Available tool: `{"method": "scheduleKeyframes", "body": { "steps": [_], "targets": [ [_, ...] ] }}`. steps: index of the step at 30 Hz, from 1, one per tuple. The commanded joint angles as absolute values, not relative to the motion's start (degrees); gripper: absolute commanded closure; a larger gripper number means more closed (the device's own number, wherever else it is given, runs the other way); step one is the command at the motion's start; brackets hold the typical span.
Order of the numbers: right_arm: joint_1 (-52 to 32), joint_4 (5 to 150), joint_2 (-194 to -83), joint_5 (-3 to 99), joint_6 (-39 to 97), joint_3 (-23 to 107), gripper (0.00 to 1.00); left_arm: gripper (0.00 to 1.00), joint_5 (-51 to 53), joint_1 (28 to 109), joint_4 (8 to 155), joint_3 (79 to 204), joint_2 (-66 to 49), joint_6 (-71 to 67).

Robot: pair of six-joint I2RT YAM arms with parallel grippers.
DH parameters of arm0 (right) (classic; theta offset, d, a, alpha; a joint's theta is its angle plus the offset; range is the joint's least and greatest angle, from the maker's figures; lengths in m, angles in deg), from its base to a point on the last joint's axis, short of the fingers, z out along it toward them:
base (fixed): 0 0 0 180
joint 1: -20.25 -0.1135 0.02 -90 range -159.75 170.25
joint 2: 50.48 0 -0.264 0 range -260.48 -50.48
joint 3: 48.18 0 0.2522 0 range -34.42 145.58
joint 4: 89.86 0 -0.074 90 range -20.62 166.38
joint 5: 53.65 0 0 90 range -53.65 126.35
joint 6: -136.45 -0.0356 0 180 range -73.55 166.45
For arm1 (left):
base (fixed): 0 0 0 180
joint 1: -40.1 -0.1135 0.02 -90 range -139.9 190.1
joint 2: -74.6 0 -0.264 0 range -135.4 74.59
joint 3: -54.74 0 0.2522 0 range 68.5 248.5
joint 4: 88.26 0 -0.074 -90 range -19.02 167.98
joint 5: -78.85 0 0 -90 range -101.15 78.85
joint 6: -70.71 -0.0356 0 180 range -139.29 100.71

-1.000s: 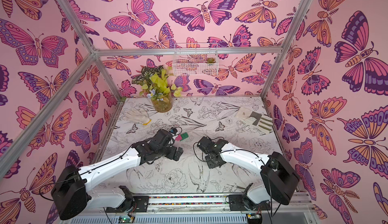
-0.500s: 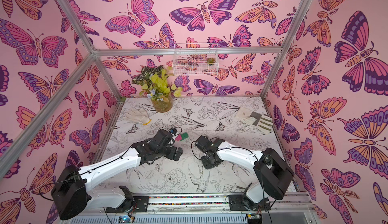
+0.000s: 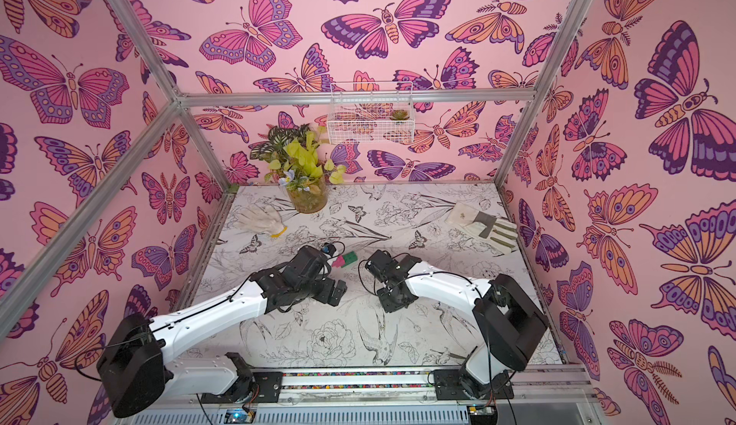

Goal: Assemble the letter v with lego
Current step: Assemble the lego brick with the lego brick.

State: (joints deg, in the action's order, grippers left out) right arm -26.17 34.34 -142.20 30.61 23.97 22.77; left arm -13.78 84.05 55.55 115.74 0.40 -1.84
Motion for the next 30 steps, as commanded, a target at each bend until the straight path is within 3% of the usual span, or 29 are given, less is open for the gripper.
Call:
{"method": "scheduleKeyframes", "body": {
  "steps": [1,15,30],
  "targets": [
    [-25.8,32.8,-146.3,30.1,24.9,25.8,0.95,0.00,-14.8,84.4,54.8,114.5,1.1,-1.6],
    [-25.8,31.3,-139.2,29.5,19.4,24.7,0.96,0.00,-14.5,84.4,54.8,113.6,4.2,-1.3],
    [-25.8,35.2,-143.6,30.9,17.4,22.7,0.95,0.00,-14.0,84.4,54.8,112.9,5.8,-1.1]
  ]
}}
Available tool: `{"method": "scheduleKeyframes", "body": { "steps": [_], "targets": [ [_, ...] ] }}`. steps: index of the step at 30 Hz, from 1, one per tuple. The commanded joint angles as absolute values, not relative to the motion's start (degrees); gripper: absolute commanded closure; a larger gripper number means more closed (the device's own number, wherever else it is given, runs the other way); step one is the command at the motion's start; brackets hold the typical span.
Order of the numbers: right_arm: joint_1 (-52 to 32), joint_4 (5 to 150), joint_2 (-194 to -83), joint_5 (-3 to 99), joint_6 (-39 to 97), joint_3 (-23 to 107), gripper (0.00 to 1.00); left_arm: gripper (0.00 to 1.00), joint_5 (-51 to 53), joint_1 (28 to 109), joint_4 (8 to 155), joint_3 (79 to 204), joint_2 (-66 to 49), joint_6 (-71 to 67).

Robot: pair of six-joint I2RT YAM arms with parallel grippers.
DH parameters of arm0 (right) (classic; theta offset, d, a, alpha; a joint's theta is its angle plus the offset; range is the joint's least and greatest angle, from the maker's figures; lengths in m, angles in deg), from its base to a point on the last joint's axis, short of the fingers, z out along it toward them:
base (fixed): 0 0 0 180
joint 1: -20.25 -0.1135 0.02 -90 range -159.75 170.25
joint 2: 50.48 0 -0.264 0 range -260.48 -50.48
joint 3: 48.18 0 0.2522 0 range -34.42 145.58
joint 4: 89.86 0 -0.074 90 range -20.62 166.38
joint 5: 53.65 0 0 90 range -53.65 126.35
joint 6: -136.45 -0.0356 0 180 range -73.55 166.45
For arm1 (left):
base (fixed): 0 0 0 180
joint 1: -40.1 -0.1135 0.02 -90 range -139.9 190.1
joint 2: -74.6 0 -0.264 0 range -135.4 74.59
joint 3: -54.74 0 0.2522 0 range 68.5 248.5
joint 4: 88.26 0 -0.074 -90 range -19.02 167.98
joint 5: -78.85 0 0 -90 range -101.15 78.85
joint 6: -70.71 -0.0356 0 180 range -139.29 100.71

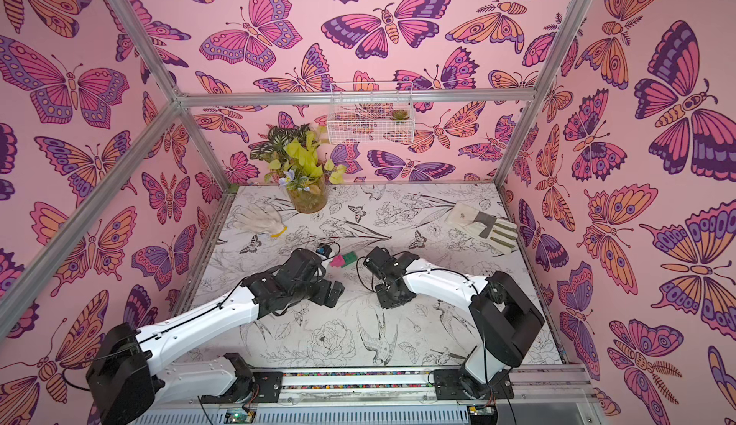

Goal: Assemble the letter v with lego
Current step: Assemble the lego brick with the lego brick.

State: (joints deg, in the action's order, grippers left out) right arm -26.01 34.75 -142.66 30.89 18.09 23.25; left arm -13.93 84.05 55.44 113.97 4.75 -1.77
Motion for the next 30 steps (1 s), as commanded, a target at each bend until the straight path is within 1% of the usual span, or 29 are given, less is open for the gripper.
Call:
{"method": "scheduleKeyframes", "body": {
  "steps": [1,12,30],
  "targets": [
    [-25.8,35.4,-143.8,31.1,17.5,22.7,0.96,0.00,-14.1,84.4,54.8,112.9,5.8,-1.1],
    [-25.7,36.5,-145.1,30.2,16.9,21.2,0.95,0.00,-14.0,84.4,55.0,112.6,5.5,-1.2],
    [-25.8,35.2,-141.0,31.0,10.1,19.2,0.94,0.00,-14.1,84.4,55.0,112.4,5.9,-0.6]
  ]
}}
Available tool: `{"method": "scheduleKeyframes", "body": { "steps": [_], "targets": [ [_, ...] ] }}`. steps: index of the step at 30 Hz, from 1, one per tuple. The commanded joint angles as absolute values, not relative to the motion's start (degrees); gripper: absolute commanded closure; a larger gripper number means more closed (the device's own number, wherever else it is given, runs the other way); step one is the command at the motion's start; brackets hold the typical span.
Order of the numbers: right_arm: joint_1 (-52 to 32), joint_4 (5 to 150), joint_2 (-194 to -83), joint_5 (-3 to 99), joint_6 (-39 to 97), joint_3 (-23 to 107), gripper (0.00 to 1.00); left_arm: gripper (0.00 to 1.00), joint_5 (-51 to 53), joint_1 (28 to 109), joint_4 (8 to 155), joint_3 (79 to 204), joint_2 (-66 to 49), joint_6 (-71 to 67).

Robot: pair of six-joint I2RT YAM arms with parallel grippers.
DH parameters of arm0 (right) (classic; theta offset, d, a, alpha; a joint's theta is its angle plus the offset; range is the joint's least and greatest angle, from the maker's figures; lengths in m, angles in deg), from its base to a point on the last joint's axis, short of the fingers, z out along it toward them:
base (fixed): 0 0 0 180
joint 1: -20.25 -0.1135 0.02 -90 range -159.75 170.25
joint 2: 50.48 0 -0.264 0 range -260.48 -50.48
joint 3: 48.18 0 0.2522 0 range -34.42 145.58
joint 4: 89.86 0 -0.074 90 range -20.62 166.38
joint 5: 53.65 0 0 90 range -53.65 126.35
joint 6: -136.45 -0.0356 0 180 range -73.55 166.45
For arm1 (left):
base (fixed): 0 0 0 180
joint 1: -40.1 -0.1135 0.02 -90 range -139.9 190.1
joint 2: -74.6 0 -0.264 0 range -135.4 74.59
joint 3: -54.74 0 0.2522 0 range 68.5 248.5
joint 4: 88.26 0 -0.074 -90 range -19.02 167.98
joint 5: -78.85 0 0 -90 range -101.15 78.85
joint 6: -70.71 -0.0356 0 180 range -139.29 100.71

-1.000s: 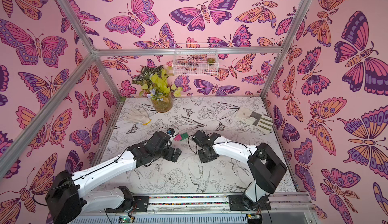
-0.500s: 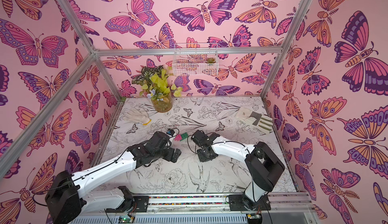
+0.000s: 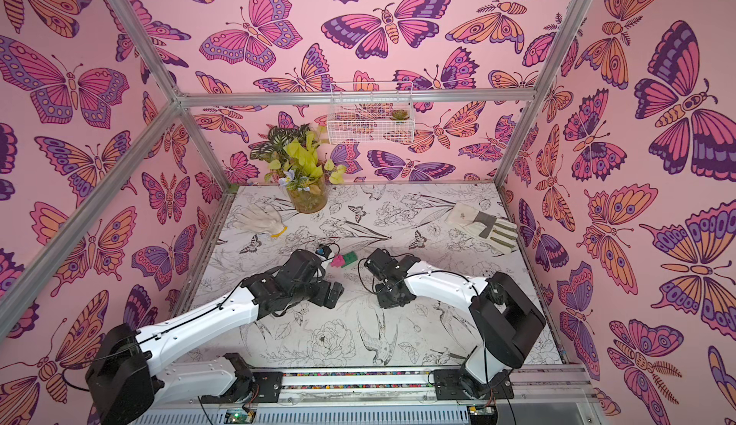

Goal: Assemble the letter v with lego
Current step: Assemble the lego brick with the lego brick.

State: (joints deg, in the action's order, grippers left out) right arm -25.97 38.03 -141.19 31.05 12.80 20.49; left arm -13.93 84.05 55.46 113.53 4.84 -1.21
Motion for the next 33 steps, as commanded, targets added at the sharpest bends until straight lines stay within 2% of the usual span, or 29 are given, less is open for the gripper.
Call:
{"method": "scheduleKeyframes", "body": {
  "steps": [1,15,33],
  "targets": [
    [-25.8,35.5,-139.1,31.2,9.6,19.1,0.94,0.00,-14.1,84.4,55.0,112.3,6.0,-0.6],
    [-25.9,32.4,-142.7,31.1,5.8,20.6,0.94,0.00,-13.9,84.4,55.0,111.5,7.8,0.1],
    [-26.6,36.9,-146.8,33.8,-0.9,17.3,0.94,0.00,-13.9,84.4,54.7,111.6,7.5,0.5]
  ]
}}
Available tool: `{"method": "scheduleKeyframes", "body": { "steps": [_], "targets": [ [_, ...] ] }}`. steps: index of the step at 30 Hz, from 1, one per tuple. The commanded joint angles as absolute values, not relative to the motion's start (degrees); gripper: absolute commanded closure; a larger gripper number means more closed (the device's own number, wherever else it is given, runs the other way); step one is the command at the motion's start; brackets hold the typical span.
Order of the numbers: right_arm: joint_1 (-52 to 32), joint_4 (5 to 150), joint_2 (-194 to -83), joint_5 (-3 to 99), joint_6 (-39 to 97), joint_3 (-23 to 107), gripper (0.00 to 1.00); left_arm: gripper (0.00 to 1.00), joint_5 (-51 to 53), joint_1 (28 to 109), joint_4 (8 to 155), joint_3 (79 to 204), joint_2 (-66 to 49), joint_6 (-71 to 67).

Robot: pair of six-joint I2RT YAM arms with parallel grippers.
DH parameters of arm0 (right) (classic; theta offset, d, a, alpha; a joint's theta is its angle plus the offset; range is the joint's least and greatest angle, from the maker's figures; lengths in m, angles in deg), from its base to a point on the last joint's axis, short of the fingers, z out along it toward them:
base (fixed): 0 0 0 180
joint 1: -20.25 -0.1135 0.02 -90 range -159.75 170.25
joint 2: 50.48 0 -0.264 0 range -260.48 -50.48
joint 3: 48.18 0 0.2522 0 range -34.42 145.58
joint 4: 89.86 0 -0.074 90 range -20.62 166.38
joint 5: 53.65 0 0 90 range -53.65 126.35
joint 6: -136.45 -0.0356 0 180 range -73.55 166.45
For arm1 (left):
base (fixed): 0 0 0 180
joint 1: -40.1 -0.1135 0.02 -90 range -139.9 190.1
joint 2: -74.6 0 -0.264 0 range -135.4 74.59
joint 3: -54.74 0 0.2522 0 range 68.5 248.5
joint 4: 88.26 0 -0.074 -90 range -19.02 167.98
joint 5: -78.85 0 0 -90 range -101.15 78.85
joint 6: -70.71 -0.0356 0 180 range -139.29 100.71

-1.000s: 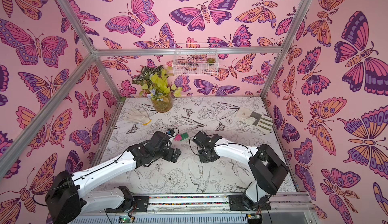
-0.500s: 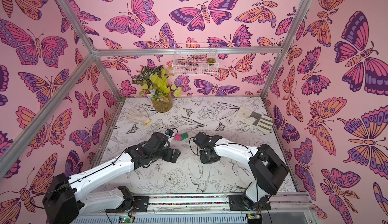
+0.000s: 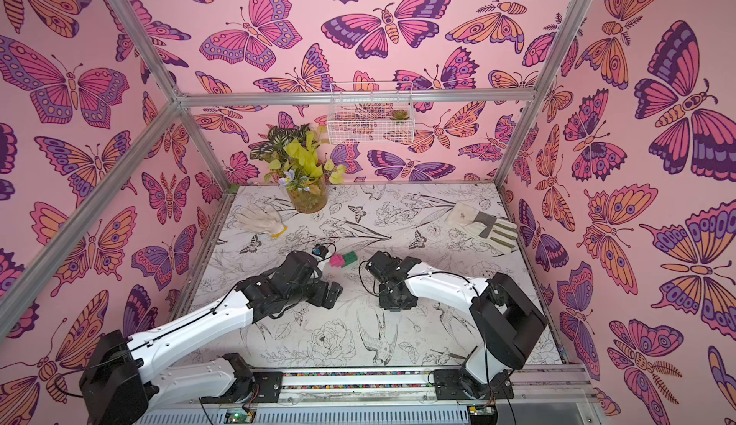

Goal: Assemble the letter v with lego
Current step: Assemble the lego brick with the lego brick.

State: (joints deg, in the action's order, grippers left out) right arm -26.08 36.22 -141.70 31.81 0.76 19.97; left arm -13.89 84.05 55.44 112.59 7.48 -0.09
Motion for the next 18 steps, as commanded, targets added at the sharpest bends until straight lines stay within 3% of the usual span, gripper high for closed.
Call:
{"method": "scheduleKeyframes", "body": {
  "steps": [1,18],
  "targets": [
    [-26.5,36.7,-147.3,34.0,-0.7,17.6,0.94,0.00,-13.8,84.4,54.7,111.6,7.6,0.5],
    [-26.4,23.0,-155.4,33.7,6.3,30.5,0.98,0.00,-13.5,84.4,54.7,111.0,8.4,0.3]
  ]
}}
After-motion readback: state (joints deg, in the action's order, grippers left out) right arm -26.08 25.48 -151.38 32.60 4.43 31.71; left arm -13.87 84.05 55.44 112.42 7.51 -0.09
